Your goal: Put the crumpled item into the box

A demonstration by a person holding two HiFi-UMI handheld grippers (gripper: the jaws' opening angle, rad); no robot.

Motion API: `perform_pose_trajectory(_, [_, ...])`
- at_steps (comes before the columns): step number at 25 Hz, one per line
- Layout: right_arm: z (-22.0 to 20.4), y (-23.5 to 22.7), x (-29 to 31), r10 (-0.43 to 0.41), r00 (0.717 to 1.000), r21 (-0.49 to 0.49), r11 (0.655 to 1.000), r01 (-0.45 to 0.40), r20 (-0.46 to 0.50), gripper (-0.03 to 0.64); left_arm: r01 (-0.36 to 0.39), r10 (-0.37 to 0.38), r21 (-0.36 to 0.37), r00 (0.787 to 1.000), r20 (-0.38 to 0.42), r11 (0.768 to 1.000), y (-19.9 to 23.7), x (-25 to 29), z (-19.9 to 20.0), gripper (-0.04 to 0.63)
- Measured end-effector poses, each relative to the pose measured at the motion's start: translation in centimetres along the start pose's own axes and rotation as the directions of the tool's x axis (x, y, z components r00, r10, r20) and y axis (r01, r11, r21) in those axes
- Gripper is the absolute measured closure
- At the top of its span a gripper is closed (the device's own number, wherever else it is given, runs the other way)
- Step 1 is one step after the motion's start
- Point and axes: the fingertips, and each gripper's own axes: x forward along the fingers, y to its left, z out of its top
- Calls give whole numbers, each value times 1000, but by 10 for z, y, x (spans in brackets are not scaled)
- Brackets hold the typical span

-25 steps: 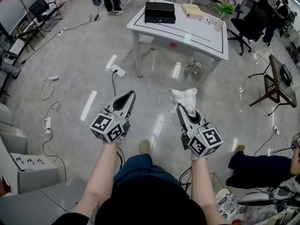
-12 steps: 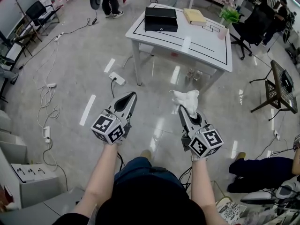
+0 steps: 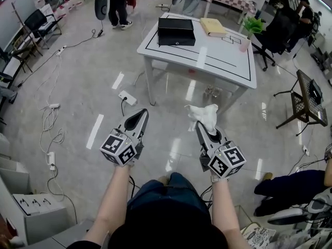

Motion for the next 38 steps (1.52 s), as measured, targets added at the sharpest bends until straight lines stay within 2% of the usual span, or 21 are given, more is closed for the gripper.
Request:
perform_pose_trajectory(6, [4, -1, 7, -6, 1000, 13, 1000, 6, 6, 561, -11, 11, -24, 1000, 1, 1000, 10, -2, -5, 594])
perform_pose_trajectory(17, [13, -13, 44, 24, 1000, 42, 999, -24, 18, 560, -55, 55, -15, 998, 29, 998, 42, 5, 12, 594])
perform_pose_trajectory(25, [11, -46, 80, 23, 1000, 73, 997, -23, -5, 560, -70, 70, -20, 998, -9, 997, 70, 42, 5, 594])
perform_pose_trajectory(38, [28, -102, 134, 31, 1000, 83, 996, -31, -5, 560, -56, 56, -40, 998, 5, 998, 106, 115, 14, 594])
